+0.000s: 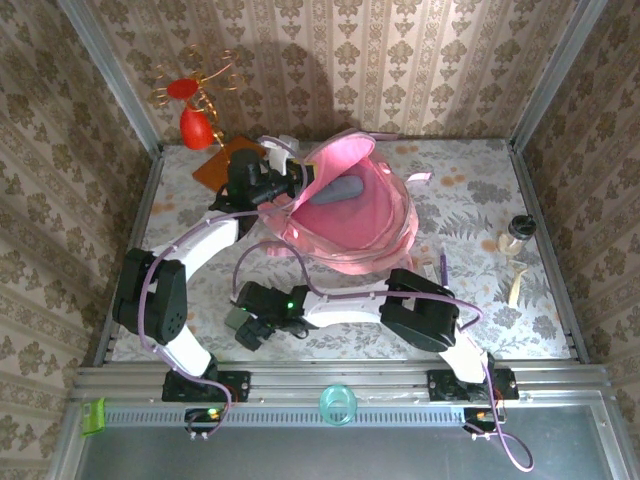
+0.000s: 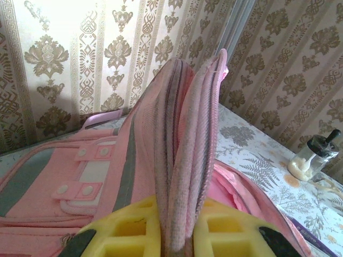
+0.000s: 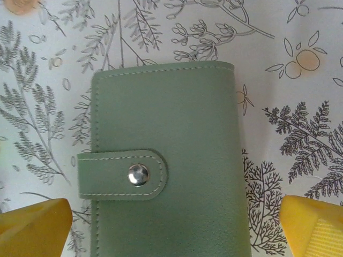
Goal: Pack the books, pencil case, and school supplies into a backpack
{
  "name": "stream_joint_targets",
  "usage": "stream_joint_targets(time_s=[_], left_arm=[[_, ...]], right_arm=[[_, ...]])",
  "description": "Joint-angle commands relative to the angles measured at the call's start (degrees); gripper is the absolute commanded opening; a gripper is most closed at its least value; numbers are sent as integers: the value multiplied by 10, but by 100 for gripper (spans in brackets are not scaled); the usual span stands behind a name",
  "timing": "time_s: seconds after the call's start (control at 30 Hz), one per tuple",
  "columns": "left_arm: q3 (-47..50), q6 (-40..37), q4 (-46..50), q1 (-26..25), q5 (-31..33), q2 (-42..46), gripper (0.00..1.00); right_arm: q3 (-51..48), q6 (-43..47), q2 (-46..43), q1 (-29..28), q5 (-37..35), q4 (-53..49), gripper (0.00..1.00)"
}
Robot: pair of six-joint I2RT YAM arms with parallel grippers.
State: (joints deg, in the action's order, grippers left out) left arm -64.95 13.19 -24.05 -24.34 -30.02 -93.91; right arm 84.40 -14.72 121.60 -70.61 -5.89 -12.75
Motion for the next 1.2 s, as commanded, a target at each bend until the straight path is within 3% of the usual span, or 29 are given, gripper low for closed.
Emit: stream_joint_targets(time_s=[0.0, 0.2, 0.47, 0.57, 0.7, 0.93, 1.17], left_arm=[[-28, -17, -30, 4, 15, 27, 0], [-26, -19, -29, 4, 15, 26, 0], [-26, -22, -23, 4, 14, 26, 0], [-24, -22, -22, 3, 16, 28, 0], [-24, -27, -19, 3, 17, 28, 0], [-24, -27, -20, 4, 19, 28, 0], [-14, -12, -38, 3, 17, 29, 0]], right_arm=[[24, 1, 20, -7, -27, -47, 100], [55, -9, 53, -15, -44, -81, 99], [61, -10, 58, -15, -65, -90, 75], [42, -3, 33, -14, -80, -81, 74], [-15, 0, -37, 5, -83, -52, 72], [-156, -16, -227, 57, -19, 9, 71], [-268, -124, -397, 221, 61, 15, 70]])
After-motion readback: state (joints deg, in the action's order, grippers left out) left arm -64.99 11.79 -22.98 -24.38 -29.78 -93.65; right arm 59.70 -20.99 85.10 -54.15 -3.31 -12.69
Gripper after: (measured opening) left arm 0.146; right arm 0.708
